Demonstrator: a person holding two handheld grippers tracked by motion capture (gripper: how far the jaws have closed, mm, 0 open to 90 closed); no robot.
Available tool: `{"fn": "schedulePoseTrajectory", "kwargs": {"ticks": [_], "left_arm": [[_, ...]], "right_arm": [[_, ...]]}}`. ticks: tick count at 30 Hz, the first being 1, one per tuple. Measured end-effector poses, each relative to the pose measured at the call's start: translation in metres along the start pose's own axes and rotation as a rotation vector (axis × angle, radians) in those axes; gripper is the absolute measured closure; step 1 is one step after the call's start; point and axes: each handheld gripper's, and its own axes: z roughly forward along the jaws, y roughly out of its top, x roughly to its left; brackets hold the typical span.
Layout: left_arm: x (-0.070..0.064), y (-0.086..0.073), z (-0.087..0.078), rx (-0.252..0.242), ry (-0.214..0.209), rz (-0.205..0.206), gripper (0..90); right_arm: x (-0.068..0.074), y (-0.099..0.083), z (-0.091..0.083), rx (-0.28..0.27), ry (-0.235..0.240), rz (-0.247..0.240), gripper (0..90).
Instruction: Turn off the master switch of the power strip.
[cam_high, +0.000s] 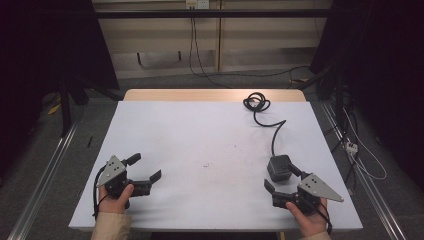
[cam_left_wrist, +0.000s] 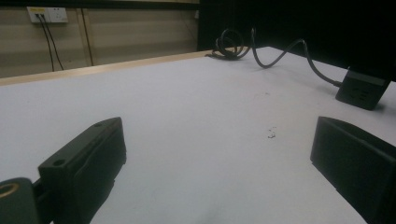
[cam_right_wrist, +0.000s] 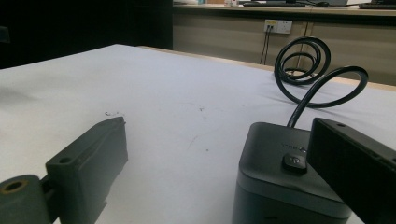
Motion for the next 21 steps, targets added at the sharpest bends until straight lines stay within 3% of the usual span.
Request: {"fn": "schedulePoseTrajectory", "kwargs": {"ticks": [14, 21], "left_arm": [[-0.0016, 0.0011, 0.0024, -0.008, -0.002, 0.001, 3.2], [-0.0008, 0.0008, 0.0023, -0.007, -0.004, 0.003, 3.2]], "right_arm": [[-0.0048, 0.0026, -0.0034, 0.012, -0.014, 0.002, 8.2], [-0.0070, 0.0061, -0.0035, 0.021, -0.016, 0.005, 14.1]]}}
